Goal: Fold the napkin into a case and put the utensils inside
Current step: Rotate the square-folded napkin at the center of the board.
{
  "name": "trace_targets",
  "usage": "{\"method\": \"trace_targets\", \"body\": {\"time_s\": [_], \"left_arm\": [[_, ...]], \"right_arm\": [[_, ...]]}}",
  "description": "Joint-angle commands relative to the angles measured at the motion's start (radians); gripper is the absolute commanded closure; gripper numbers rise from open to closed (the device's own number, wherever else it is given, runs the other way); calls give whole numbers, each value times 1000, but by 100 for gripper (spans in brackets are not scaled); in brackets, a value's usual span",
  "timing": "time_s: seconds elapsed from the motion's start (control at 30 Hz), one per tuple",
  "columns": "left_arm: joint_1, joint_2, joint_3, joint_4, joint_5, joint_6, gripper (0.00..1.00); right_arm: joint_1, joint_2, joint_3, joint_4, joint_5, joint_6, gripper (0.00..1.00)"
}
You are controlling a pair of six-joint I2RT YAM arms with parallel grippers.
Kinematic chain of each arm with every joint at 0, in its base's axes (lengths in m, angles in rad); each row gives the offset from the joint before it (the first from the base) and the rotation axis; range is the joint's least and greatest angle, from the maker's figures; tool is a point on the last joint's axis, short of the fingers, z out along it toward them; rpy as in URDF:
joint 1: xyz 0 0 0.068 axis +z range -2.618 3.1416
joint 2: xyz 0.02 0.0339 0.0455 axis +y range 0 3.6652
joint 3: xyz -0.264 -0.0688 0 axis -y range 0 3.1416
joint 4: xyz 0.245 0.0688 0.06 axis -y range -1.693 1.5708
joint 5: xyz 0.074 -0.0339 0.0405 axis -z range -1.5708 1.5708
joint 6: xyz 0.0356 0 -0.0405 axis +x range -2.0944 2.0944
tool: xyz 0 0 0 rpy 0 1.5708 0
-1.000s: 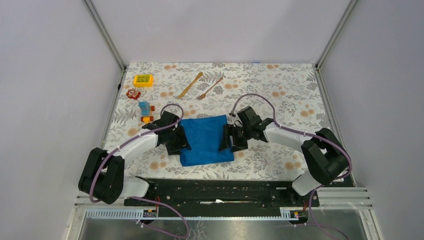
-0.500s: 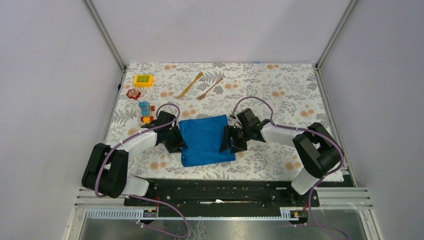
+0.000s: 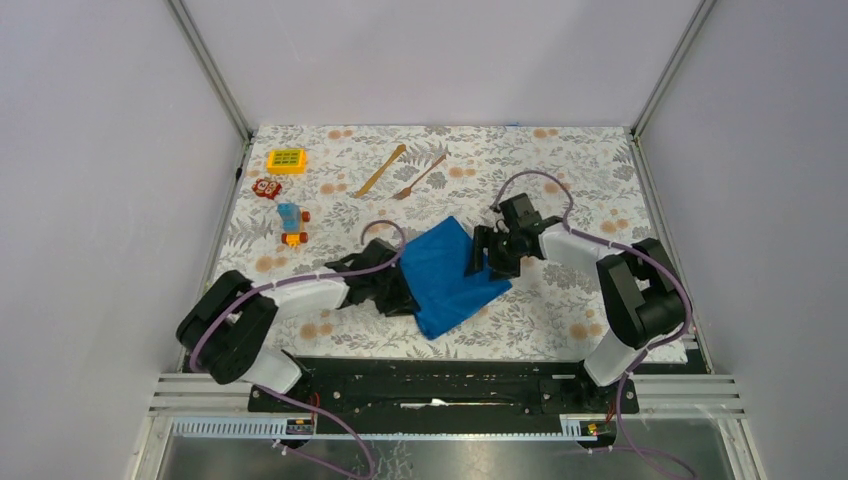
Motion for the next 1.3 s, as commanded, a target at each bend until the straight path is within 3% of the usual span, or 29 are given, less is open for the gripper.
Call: {"method": "trace_targets", "body": {"time_s": [0.0, 0.13, 0.23, 0.5, 0.63, 0.8, 0.9, 1.07, 1.27], "left_arm": [[-184, 109, 46, -1, -64, -134, 67], [-322, 197, 175, 5, -56, -139, 61], [-390, 221, 243, -3, -48, -103, 46], [-392, -48, 190, -113, -76, 55, 21], [-281, -185, 206, -240, -71, 165, 14], [68, -271, 210, -292, 54, 307, 9], [179, -225, 272, -322, 57, 374, 9], [238, -66, 323, -274, 102, 418, 14], [247, 121, 357, -207, 194, 464, 21]], "right_arm": [[-75, 11, 135, -154, 192, -126, 24], [-79, -29, 203, -236, 330, -168, 19], [-79, -79, 193, -247, 314, -165, 17], [-89, -280, 46, -304, 319, -130, 9], [-148, -398, -54, -306, 262, -90, 1], [-239, -456, -162, -266, 139, -47, 0], [-291, -442, -200, -208, 89, 8, 1], [-331, -364, -269, -58, -6, 54, 15], [-330, -208, -225, 80, -66, 38, 35]]}}
